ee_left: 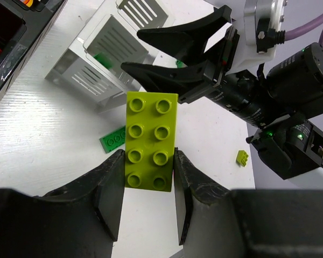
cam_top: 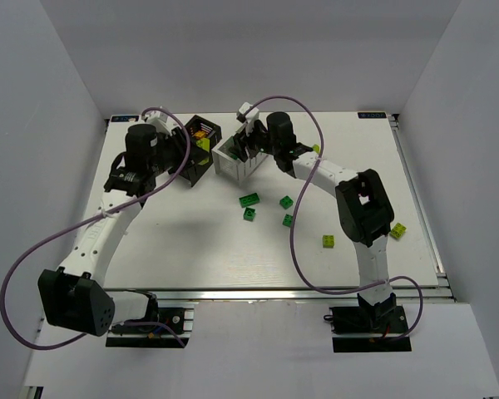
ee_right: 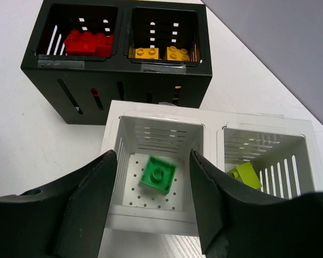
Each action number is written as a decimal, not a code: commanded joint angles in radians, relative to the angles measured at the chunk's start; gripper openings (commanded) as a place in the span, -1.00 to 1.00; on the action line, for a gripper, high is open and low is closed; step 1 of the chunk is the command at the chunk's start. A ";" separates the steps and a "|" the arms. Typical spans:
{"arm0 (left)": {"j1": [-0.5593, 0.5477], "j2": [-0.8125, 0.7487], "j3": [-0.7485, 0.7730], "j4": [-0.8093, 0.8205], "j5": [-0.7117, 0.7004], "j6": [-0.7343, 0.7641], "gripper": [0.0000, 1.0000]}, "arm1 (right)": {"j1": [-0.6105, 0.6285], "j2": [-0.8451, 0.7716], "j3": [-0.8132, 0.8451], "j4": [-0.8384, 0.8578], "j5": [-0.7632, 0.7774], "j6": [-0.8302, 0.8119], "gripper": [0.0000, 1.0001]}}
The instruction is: Sort the legos into containers by color
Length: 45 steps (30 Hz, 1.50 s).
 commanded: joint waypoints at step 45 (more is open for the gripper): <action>-0.113 0.963 0.950 -0.104 0.023 -0.164 -0.39 | -0.499 -0.810 -0.626 -0.265 -0.400 -0.136 -0.58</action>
